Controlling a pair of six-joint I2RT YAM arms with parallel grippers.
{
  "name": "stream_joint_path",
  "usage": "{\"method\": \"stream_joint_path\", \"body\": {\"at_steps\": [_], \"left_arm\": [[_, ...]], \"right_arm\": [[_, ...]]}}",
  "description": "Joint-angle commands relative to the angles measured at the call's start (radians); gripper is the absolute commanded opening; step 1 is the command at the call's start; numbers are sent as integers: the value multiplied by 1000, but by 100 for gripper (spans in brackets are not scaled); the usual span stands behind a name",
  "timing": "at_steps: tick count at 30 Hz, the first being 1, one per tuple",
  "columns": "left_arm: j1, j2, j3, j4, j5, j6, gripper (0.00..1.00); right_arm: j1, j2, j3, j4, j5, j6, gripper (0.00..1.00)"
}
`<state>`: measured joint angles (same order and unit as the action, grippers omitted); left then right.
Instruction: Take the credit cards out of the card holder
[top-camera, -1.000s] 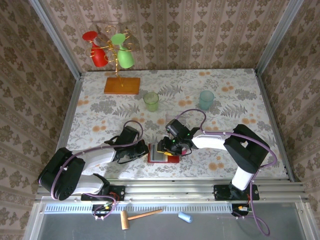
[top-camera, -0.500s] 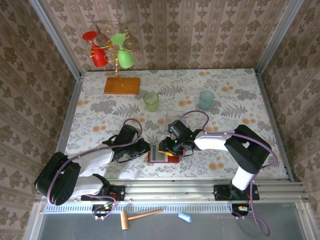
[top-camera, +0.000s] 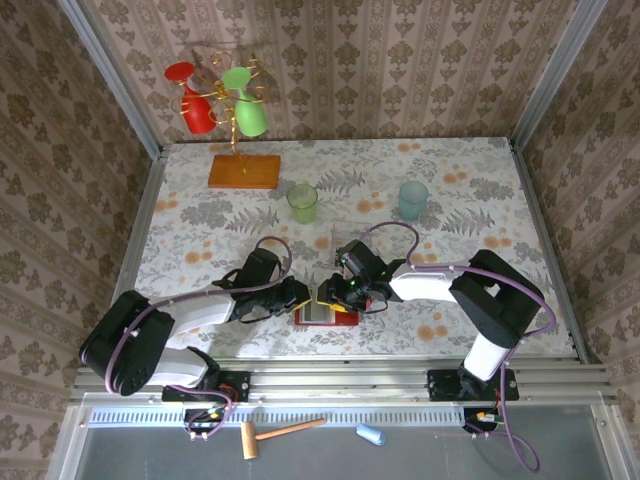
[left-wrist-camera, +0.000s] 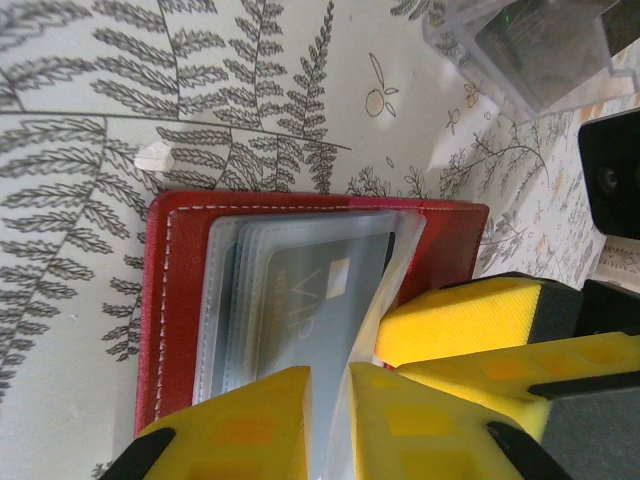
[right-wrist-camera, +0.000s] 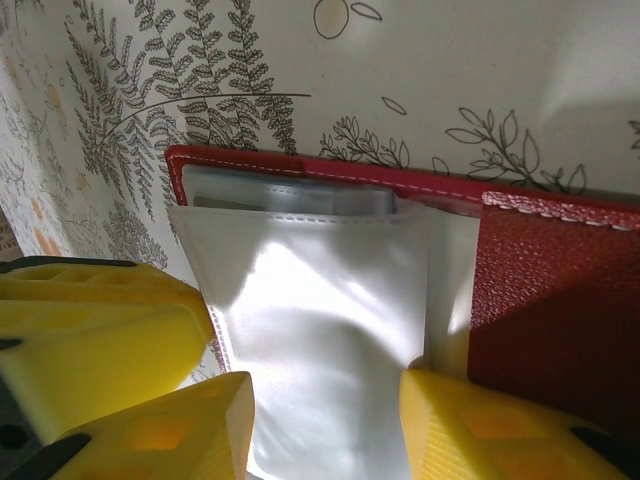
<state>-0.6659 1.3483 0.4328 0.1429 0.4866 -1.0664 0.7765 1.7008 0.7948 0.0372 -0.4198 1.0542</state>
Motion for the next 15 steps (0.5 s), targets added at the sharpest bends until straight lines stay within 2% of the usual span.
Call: {"method": "stream_joint_path", "body": {"at_steps": [1, 15], "left_arm": [[-8, 21, 14, 43, 28, -14, 17], [-12, 38, 20, 64, 40, -18, 14]], "right_arm": [[-6, -20, -17, -6, 5, 13, 43], [-5, -58, -11, -39, 20, 7, 43]]}}
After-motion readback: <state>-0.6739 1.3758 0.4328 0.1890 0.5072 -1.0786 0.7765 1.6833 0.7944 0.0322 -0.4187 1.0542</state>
